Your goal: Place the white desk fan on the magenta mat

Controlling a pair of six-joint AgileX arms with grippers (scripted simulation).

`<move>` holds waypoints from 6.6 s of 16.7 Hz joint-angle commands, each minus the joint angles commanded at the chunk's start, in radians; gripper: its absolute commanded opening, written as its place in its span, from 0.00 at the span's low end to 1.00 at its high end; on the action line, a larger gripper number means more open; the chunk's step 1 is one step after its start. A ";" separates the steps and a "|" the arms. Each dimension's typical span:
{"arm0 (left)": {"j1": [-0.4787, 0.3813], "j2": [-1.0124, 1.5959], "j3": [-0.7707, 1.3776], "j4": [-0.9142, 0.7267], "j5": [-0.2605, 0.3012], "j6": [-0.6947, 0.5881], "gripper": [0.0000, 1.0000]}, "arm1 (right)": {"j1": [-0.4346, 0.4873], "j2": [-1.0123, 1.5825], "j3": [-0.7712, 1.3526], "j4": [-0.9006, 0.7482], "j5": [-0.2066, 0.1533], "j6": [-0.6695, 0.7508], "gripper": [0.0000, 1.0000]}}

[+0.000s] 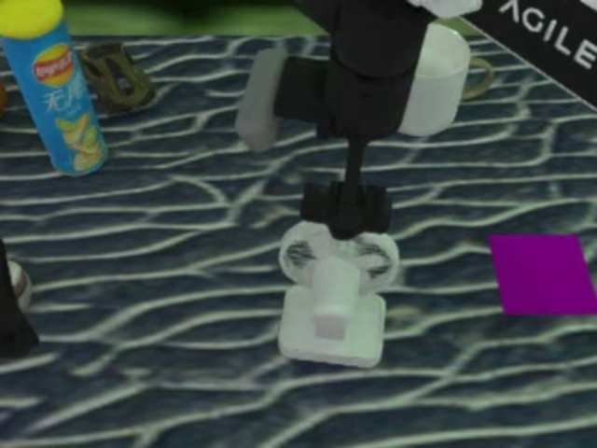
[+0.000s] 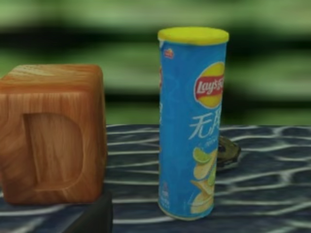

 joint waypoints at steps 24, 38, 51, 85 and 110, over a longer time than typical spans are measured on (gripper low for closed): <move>0.000 0.000 0.000 0.000 0.000 0.000 1.00 | 0.025 0.016 -0.233 0.175 0.001 -0.021 0.85; 0.000 0.000 0.000 0.000 0.000 0.000 1.00 | 0.025 0.016 -0.233 0.175 0.001 -0.021 0.00; 0.000 0.000 0.000 0.000 0.000 0.000 1.00 | 0.029 0.053 -0.012 0.006 0.002 -0.022 0.00; 0.000 0.000 0.000 0.000 0.000 0.000 1.00 | -0.474 -0.369 -0.558 0.173 -0.011 2.261 0.00; 0.000 0.000 0.000 0.000 0.000 0.000 1.00 | -0.524 -0.375 -0.764 0.312 -0.005 2.425 0.30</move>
